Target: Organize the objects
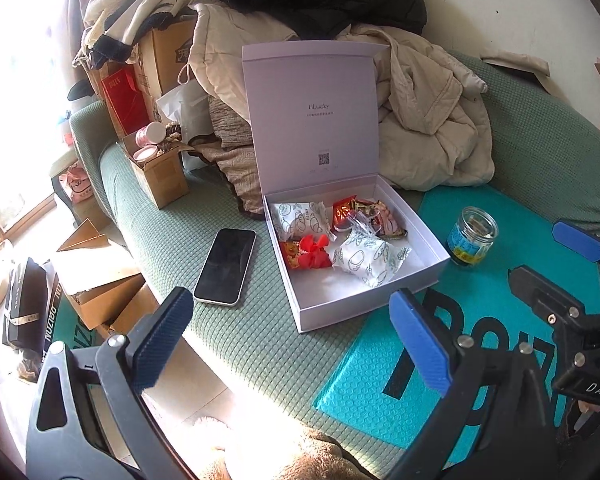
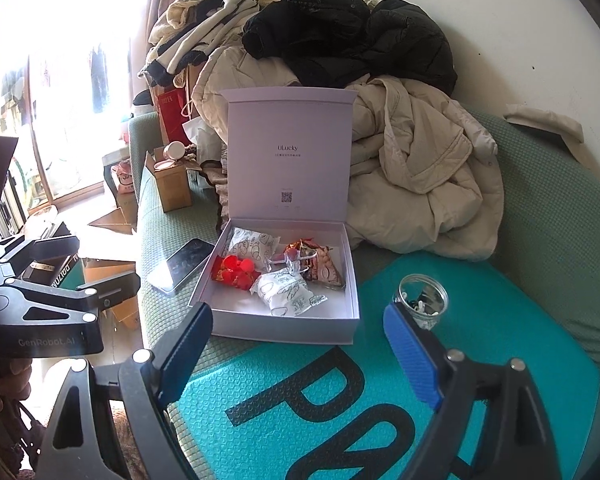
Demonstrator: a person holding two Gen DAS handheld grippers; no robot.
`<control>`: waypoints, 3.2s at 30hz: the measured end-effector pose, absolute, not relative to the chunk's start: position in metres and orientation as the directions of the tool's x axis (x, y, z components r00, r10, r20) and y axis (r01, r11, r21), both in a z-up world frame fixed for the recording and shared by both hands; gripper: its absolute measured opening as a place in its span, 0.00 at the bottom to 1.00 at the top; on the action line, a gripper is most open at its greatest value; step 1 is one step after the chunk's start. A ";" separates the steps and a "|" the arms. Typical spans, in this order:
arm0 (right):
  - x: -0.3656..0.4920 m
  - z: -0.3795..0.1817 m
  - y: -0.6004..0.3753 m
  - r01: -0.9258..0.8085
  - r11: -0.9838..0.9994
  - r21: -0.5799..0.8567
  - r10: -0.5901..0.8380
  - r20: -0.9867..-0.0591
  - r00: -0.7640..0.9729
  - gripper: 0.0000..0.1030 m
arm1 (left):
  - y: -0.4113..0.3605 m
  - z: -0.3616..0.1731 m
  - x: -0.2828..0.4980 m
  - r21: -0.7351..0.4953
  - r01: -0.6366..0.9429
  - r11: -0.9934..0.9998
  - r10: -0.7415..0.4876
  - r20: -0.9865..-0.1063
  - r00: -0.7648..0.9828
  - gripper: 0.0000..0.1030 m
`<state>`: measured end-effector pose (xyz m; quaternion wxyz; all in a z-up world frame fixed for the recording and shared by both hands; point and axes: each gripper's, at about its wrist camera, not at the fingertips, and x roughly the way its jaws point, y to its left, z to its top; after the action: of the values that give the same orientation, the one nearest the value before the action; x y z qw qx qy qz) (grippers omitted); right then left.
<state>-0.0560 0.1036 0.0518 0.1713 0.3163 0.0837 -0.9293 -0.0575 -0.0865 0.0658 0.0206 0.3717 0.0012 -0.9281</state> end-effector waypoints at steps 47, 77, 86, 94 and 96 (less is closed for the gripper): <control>-0.021 0.019 0.090 0.425 -0.901 -0.090 -0.271 -0.648 -0.712 0.86 | -0.088 0.022 -0.021 0.007 0.044 -0.999 -0.036 -0.728 -0.685 0.96; -0.020 0.014 0.088 0.435 -0.895 -0.099 -0.268 -0.661 -0.701 0.86 | -0.086 0.019 -0.018 0.010 0.037 -0.999 -0.032 -0.735 -0.678 0.96; -0.020 0.011 0.090 0.432 -0.897 -0.096 -0.264 -0.667 -0.697 0.86 | -0.085 0.016 -0.016 0.012 0.036 -0.999 -0.033 -0.737 -0.676 0.96; -0.022 0.009 0.094 0.427 -0.900 -0.085 -0.267 -0.668 -0.695 0.86 | -0.083 0.016 -0.014 0.010 0.025 -1.000 -0.024 -0.728 -0.685 0.96; -0.022 0.007 0.096 0.426 -0.902 -0.078 -0.269 -0.668 -0.693 0.86 | -0.081 0.017 -0.013 0.013 0.024 -1.000 -0.026 -0.725 -0.688 0.96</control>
<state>-0.0221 0.0960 0.0074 0.1903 0.3421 0.1140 -0.9131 -0.0127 -0.0813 0.0170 0.0138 0.3945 -0.0014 -0.9188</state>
